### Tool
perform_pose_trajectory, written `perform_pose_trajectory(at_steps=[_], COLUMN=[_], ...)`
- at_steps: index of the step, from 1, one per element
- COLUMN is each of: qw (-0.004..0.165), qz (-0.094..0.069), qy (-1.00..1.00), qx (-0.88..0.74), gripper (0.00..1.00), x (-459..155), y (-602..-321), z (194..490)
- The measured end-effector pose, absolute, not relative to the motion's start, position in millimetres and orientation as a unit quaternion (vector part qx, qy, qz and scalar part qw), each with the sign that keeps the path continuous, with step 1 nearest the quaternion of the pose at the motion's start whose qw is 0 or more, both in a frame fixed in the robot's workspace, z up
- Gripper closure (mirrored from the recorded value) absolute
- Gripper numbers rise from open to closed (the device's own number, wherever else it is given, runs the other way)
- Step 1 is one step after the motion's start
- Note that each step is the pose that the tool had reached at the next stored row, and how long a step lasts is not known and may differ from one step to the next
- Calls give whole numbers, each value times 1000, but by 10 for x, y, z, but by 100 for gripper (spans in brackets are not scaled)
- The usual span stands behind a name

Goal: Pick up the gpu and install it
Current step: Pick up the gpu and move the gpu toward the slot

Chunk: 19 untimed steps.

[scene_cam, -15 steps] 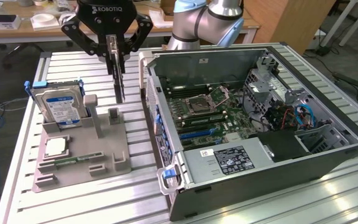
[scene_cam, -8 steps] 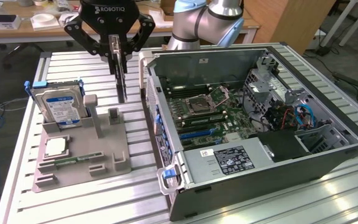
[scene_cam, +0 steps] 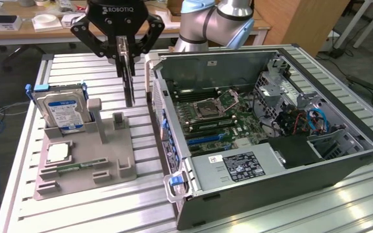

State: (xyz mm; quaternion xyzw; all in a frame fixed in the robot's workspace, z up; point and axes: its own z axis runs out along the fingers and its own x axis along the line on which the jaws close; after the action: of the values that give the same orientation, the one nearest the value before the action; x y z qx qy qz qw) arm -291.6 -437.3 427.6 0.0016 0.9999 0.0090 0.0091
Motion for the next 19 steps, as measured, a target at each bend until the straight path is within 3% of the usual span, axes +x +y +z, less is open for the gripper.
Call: perform_pose_trajectory(at_steps=[19], qw=[9], qz=[9], qy=[1000], qx=[2], gripper=[74], x=[-2795], y=[-4373], z=[4276])
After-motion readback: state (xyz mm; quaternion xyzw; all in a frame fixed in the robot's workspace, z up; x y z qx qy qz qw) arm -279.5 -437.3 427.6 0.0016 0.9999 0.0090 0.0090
